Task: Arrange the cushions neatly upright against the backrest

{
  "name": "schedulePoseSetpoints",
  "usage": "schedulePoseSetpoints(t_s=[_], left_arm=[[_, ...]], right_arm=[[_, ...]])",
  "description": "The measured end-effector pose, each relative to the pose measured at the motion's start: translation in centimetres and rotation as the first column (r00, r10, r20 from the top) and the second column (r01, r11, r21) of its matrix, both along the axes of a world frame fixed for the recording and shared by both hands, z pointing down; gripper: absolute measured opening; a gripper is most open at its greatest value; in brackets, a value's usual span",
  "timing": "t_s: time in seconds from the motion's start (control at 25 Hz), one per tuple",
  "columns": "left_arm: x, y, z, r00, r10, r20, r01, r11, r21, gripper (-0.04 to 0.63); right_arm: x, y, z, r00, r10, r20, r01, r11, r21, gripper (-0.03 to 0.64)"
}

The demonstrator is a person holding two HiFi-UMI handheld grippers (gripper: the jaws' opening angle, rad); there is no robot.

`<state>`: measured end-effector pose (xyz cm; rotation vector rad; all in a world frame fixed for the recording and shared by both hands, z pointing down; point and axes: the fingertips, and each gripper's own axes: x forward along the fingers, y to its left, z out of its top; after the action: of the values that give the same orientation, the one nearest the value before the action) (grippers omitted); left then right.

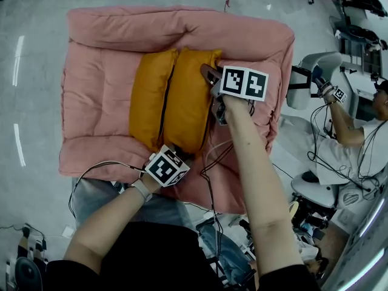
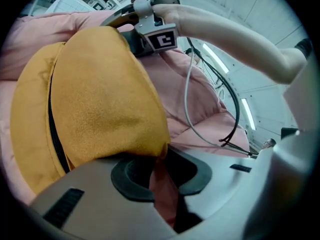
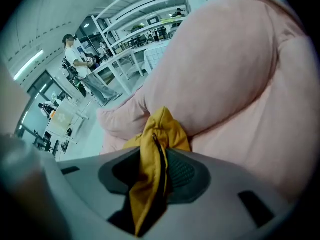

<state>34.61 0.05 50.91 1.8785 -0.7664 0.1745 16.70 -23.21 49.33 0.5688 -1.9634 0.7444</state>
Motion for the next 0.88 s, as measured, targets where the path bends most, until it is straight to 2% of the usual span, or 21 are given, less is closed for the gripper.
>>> schedulePoseSetpoints(t_s=[0.28, 0.44, 0.56, 0.72, 0.88], left_arm=[[-0.5, 0.2, 0.1, 1.000, 0.026, -0.017, -0.026, 1.000, -0.001, 0.067], [0.1, 0.6, -1.2, 0.996, 0.018, -0.084, -0.021, 0.999, -0.031, 0.084], [-0.1, 1.3, -1.7, 0.996, 0.022, -0.086, -0.025, 0.999, -0.032, 0.106], [-0.8, 2.2, -2.1, 0.994, 0.022, -0.111, -0.027, 0.998, -0.051, 0.129], [-1.2, 2.8, -2.5, 0.992, 0.025, -0.124, -0.033, 0.998, -0.057, 0.150]], right_arm=[[-0.2, 0.1, -0.1, 0.998, 0.041, 0.050, -0.040, 0.999, -0.006, 0.161], [0.0, 0.0, -1.2, 0.990, 0.100, 0.100, -0.099, 0.995, -0.019, 0.212], [-0.1, 0.3, -2.2, 0.985, 0.122, 0.119, -0.122, 0.993, -0.006, 0.241], [0.2, 0.6, -3.9, 0.990, 0.096, 0.106, -0.101, 0.994, 0.043, 0.258], [0.6, 1.4, -6.8, 0.996, 0.040, 0.076, -0.051, 0.986, 0.160, 0.258]])
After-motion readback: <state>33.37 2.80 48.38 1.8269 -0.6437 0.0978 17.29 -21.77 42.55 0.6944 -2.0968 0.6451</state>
